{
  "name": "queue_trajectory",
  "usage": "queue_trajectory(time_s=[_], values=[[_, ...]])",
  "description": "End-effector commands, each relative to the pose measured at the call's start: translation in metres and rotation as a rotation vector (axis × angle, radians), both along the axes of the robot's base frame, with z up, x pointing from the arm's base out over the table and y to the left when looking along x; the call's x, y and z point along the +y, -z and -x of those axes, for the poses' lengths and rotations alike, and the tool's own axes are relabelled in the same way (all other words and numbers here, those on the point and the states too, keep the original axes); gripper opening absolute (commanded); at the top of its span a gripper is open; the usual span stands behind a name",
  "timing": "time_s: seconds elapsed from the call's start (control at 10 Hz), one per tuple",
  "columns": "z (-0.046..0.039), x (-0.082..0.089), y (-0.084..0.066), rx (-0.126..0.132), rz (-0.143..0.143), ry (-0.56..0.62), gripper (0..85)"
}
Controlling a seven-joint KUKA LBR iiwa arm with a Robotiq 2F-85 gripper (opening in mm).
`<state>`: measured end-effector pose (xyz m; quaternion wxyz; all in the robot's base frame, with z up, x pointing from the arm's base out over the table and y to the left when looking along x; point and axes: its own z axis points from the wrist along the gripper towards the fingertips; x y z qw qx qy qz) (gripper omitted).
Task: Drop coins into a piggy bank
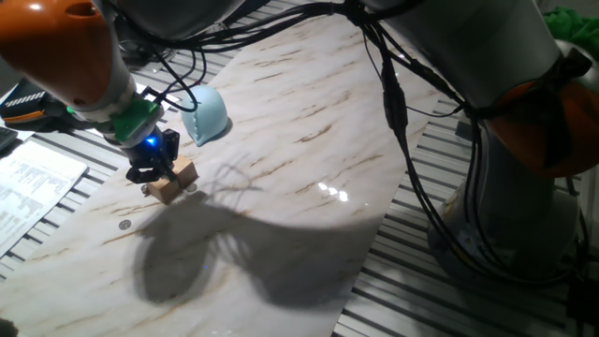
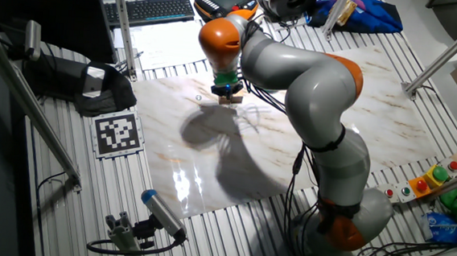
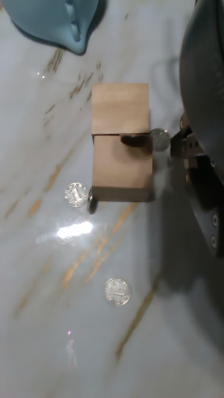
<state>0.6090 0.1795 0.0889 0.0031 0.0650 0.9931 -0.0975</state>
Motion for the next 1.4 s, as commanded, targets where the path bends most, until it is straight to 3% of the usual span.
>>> queue_trajectory(time_s=[0.0, 0.5, 0.7, 0.9, 1.0, 1.1, 1.2, 1.3], values=[[-0.0012, -0.0009, 0.001, -0.001, -0.004, -0.003, 0.0], [0.0031, -0.002, -0.0056, 0.006, -0.011, -0.013, 0.0], [0.0017, -0.0021, -0.004, -0.008, -0.013, -0.015, 0.0], [0.0021, -0.0023, -0.0048, -0.002, -0.004, -0.019, 0.0], [0.0021, -0.0023, -0.0048, -0.015, 0.012, -0.017, 0.0], [0.0021, -0.0023, -0.0048, -0.006, 0.038, -0.014, 0.0], [0.0021, -0.0023, -0.0048, 0.005, 0.015, -0.008, 0.0], [0.0021, -0.0023, -0.0048, 0.008, 0.01, -0.008, 0.0]])
